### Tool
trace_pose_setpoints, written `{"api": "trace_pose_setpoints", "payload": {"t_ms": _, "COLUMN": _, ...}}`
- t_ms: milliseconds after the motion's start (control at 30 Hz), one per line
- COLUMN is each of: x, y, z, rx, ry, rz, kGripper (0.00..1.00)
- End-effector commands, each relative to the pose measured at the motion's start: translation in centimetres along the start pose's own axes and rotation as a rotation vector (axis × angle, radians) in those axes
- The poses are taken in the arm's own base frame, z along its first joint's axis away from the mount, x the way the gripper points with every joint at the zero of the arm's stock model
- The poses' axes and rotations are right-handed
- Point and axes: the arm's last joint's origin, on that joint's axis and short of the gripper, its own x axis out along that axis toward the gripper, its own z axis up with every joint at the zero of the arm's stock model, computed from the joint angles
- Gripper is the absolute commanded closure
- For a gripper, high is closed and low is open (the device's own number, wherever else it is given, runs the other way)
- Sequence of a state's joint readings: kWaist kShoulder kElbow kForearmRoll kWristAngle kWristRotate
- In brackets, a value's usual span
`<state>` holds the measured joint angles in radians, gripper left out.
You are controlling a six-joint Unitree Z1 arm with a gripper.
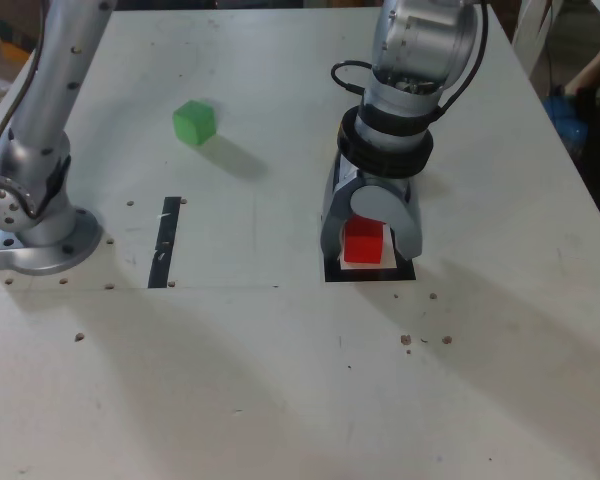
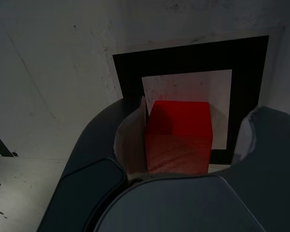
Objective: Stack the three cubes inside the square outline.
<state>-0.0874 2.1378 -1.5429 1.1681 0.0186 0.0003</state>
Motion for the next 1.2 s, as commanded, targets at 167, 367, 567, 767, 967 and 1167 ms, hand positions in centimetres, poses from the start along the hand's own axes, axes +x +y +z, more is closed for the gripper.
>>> {"api": "trace_pose_setpoints", "payload": {"t_ms": 167, "x": -4.2, "y": 1.0, "z": -3.2, "rx": -0.011, "ry": -0.039, "rz": 0.052, "kGripper": 0.01}}
{"api": "trace_pose_setpoints", "payload": {"t_ms": 367, "x": -7.0, "y": 4.3, "z": -6.4, "rx": -0.042, "ry": -0.059, "rz": 0.092, "kGripper": 0.01}}
{"api": "trace_pose_setpoints", "payload": {"t_ms": 567, "x": -7.8, "y": 9.4, "z": -7.3, "rx": -0.125, "ry": -0.071, "rz": 0.097, "kGripper": 0.01}}
{"api": "trace_pose_setpoints", "payload": {"t_ms": 767, "x": -7.4, "y": 14.9, "z": -6.0, "rx": -0.213, "ry": -0.052, "rz": 0.085, "kGripper": 0.01}}
{"api": "trace_pose_setpoints", "payload": {"t_ms": 967, "x": -7.1, "y": 18.2, "z": -4.3, "rx": -0.233, "ry": -0.003, "rz": 0.073, "kGripper": 0.01}}
{"api": "trace_pose_setpoints", "payload": {"t_ms": 1167, "x": -5.5, "y": 18.6, "z": -3.7, "rx": -0.264, "ry": 0.029, "rz": 0.013, "kGripper": 0.01}}
